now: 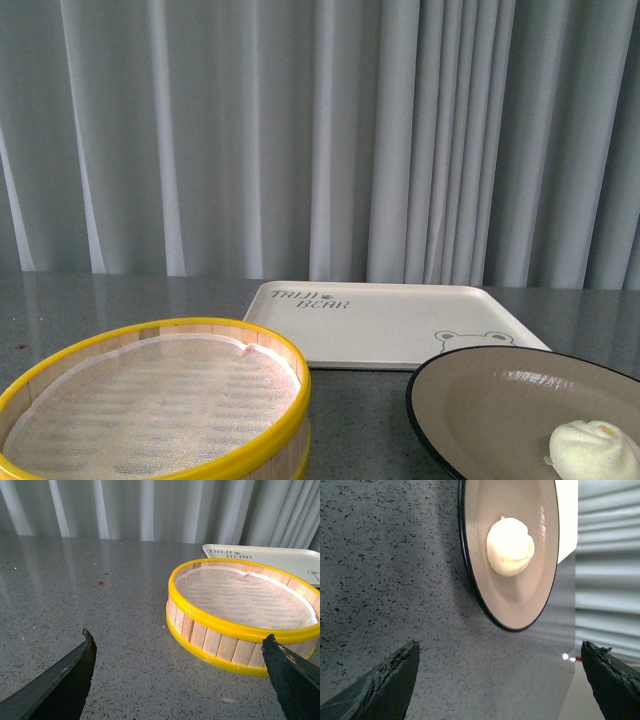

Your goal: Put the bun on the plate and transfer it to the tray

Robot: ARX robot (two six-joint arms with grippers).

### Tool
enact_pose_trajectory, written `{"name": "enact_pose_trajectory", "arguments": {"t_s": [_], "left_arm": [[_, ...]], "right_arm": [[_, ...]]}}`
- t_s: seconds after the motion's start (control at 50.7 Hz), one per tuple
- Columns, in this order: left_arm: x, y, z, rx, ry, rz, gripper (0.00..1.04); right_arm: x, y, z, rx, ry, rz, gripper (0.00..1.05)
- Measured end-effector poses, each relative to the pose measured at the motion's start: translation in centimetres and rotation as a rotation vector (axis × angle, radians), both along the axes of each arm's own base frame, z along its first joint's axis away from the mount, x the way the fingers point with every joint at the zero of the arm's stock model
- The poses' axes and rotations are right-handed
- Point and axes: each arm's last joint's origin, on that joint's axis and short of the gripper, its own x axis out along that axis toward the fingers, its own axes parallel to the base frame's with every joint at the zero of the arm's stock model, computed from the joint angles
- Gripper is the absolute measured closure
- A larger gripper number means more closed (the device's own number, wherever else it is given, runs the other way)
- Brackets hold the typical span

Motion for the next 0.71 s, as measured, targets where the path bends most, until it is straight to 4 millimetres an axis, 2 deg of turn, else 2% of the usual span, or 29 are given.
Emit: {"name": "enact_pose_trajectory", "arguments": {"t_s": [0.059,0.315,0.71], "left_arm": [[0.0,0.0,0.0,0.000,0.000,0.000,0.07],[0.0,0.0,0.0,0.000,0.000,0.000,0.07],[0.0,0.0,0.0,0.000,0.000,0.000,0.07]], "right_arm": [[0.9,0.5,-0.3,-0.060,-0.009,0.057,0.09],[4.0,1.4,-1.7,-0.130,-0.019,0.146,0.09],[6.5,2.9,-4.0,-0.187,-0.004,0.238,0.09]]}}
